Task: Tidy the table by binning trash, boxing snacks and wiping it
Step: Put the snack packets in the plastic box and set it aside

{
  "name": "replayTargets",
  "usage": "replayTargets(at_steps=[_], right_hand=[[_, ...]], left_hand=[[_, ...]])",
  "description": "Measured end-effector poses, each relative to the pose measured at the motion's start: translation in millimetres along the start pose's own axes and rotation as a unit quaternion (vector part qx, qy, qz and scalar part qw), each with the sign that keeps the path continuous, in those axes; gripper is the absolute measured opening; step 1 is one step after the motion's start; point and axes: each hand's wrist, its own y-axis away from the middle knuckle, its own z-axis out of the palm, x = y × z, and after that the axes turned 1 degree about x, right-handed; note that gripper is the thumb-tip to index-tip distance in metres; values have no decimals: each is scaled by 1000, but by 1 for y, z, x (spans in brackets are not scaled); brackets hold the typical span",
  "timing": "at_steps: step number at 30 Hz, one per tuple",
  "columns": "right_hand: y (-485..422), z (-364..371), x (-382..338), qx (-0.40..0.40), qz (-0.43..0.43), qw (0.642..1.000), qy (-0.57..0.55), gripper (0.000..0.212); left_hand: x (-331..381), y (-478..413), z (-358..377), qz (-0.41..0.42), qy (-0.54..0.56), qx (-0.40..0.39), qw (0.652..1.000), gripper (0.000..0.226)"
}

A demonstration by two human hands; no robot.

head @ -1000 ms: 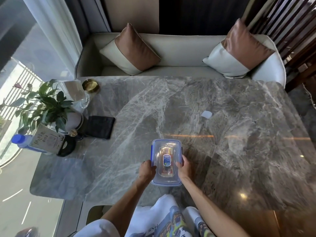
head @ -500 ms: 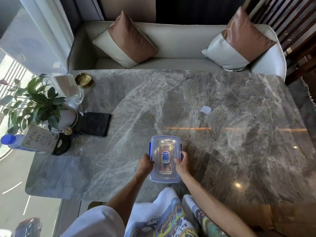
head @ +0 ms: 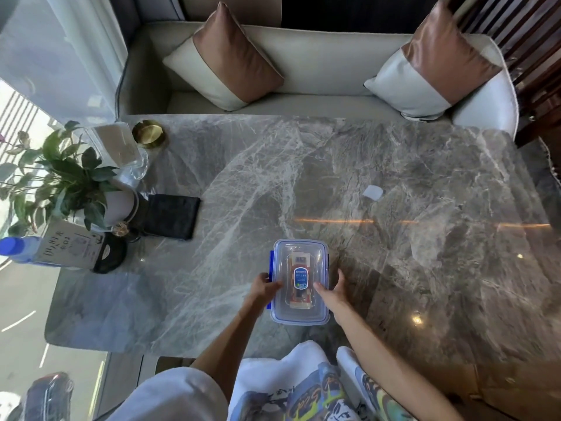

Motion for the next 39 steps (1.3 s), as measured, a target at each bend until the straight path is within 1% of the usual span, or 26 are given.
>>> replayTargets(at_steps=[4,9,11,13,15,19,23,25,27,32,35,37,39], right_hand=[[-3,-3,-3,-13,11,1000,20,90],[-6,-3,-4,-17,22,999,28,90],[-6,-3,-4,-19,24,999,31,91],[-7,-4,-5,-22,28,999,36,92],[-8,-4,-6,-26,32,999,36,93],[-9,-4,-6,-27,35,998,34,91],[-8,-5,-6,-29,45,998,35,90],[-7,-7,-4,-32,49,997,39,82],[-6,-7,-3,-31,40,998,40,67],[1,0,4,41,-19,999,18,46],[7,11,5,122,-48,987,88,46],[7,16,4,147,-59,982,106,43],[7,18,3,155,-59,981,102,42]], left_hand=[[-3,-2,-2,15,-7,20,1000,31],[-2,1,6,43,-138,118,982,29],[0,5,10,46,-174,147,973,30],[1,8,16,61,-195,168,964,24],[2,11,22,65,-211,181,958,23],[4,14,28,58,-222,195,953,28],[8,14,29,52,-215,195,955,31],[8,14,27,55,-208,192,957,31],[7,15,26,62,-206,193,957,31],[5,14,25,76,-204,190,957,32],[4,13,26,74,-205,195,956,29],[4,12,27,72,-207,198,956,29],[3,11,27,69,-207,199,955,29]])
